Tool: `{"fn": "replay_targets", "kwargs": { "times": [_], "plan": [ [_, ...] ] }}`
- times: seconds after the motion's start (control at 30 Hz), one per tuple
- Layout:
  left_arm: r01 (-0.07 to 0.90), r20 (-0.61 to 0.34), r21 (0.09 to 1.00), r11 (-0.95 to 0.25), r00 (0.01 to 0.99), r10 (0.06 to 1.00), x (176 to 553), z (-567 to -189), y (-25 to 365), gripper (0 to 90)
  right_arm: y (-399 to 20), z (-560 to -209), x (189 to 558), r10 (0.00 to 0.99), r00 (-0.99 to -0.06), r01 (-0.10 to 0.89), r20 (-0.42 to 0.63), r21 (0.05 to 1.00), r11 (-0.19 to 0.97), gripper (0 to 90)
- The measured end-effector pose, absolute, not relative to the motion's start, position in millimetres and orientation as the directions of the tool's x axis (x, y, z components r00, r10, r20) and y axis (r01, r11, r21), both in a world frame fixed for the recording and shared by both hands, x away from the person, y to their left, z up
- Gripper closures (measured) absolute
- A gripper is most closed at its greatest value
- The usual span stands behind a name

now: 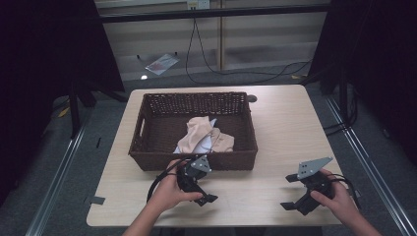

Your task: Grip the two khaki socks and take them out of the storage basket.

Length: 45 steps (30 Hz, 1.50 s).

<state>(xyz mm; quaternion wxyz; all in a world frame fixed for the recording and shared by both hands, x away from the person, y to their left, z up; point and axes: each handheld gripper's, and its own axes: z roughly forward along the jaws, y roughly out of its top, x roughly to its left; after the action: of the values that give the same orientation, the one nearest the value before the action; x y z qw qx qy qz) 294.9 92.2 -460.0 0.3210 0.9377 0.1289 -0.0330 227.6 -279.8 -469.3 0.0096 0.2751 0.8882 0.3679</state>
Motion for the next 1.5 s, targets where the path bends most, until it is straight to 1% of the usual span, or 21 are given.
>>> {"fn": "replay_targets", "kwargs": {
  "times": [0.23,0.4,0.47,0.63,0.7,0.97,1.03,1.5],
  "plan": [
    [0.285,-0.173,0.595,-0.751,0.958,0.227,298,-454,96,5.6,-280,-468,228,0.495,-0.849,0.479,0.185,0.663,0.575,2.5],
    [0.282,-0.181,0.589,-0.757,0.959,0.217,300,-446,97,6.2,-279,-469,228,0.496,-0.848,0.481,0.186,0.663,0.574,2.5],
    [0.290,-0.200,0.587,-0.756,0.957,0.211,301,-442,98,6.6,-280,-468,228,0.493,-0.850,0.479,0.186,0.663,0.575,2.5],
    [0.289,-0.215,0.583,-0.759,0.956,0.199,304,-434,98,6.7,-280,-468,228,0.494,-0.850,0.476,0.182,0.667,0.573,2.5],
    [0.298,-0.220,0.584,-0.755,0.954,0.206,304,-432,98,6.7,-280,-468,228,0.494,-0.850,0.477,0.183,0.666,0.574,2.5],
    [0.303,-0.241,0.570,-0.764,0.950,0.197,310,-412,102,6.7,-280,-468,228,0.494,-0.849,0.480,0.187,0.662,0.575,2.5],
    [0.319,-0.257,0.564,-0.762,0.944,0.205,311,-408,103,6.7,-280,-468,228,0.494,-0.849,0.480,0.186,0.662,0.575,2.5],
    [0.337,-0.259,0.562,-0.755,0.939,0.226,328,-376,108,6.5,-279,-468,228,0.495,-0.848,0.483,0.190,0.661,0.574,2.5]
  ]
}}
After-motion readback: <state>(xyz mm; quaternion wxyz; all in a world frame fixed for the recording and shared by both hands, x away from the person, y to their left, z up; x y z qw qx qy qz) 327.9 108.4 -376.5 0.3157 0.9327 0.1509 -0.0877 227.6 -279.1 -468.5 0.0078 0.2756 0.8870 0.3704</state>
